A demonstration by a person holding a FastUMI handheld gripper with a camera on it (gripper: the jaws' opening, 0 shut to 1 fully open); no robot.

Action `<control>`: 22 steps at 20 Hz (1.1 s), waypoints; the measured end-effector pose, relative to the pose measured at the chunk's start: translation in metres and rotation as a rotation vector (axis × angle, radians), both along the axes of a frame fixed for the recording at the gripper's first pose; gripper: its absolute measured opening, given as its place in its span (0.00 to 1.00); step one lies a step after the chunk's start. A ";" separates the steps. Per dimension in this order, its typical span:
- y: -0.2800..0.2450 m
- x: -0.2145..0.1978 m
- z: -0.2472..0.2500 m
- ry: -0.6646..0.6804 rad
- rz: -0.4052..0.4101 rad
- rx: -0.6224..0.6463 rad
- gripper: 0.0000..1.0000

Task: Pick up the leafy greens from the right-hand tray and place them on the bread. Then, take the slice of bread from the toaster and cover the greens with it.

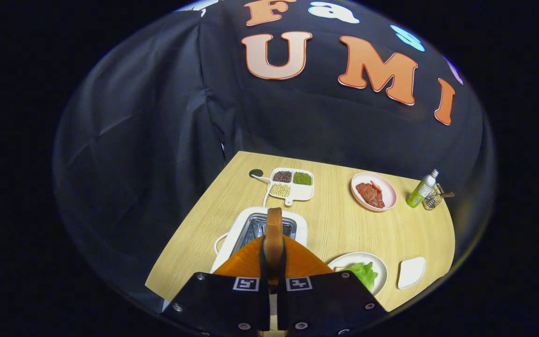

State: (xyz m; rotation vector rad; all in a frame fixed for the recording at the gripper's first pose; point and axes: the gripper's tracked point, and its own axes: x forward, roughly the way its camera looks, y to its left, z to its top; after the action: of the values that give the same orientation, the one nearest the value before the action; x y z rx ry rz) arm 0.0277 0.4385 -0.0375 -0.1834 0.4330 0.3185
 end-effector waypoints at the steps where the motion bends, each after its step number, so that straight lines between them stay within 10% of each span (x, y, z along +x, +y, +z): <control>1: -0.001 -0.001 0.006 -0.009 0.003 0.013 0.06; 22: -0.128 0.000 -0.002 0.022 -0.109 0.085 0.07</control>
State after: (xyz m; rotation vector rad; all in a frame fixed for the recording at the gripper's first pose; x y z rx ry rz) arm 0.0282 0.3106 -0.0392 -0.0733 0.4491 0.2313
